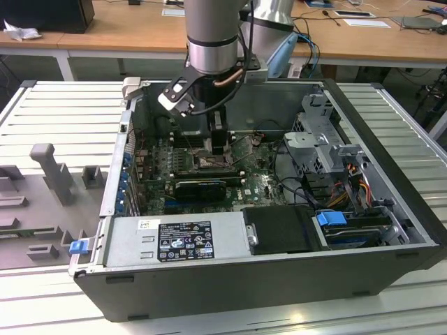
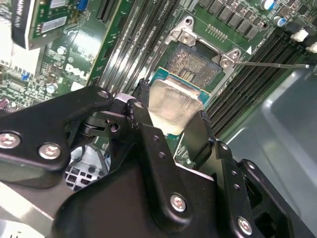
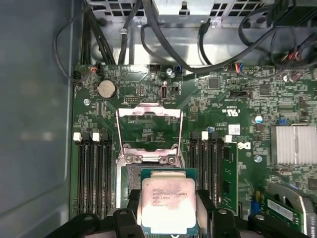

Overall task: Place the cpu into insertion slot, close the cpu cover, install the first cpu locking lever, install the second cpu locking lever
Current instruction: 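Place the cpu into insertion slot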

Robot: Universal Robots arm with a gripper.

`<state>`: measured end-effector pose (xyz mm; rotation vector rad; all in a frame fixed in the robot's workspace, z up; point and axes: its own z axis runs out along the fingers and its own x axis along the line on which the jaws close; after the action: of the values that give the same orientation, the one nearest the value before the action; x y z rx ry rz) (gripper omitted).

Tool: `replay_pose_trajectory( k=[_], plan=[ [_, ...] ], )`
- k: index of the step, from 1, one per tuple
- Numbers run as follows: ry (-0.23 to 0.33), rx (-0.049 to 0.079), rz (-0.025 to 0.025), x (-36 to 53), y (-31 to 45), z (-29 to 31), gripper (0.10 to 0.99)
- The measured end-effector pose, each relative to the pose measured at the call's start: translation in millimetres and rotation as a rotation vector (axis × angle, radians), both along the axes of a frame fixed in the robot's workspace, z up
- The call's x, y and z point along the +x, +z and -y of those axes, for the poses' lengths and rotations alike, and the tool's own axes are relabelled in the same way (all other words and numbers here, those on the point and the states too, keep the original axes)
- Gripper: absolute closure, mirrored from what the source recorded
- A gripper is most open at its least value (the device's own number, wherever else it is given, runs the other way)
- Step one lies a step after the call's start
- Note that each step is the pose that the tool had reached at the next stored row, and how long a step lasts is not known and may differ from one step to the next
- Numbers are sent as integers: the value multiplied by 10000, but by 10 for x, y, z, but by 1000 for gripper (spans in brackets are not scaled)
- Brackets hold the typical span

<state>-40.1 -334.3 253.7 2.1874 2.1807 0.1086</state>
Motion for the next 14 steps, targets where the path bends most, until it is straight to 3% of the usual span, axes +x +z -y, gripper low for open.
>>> replay_pose_trajectory(
  k=[3, 9, 14],
  plan=[
    [1, 0, 0, -7, -57, -13, 561],
    [18, 0, 0, -35, -253, -84, 561],
    [24, 1, 0, -58, -342, -116, 561]
  ],
)
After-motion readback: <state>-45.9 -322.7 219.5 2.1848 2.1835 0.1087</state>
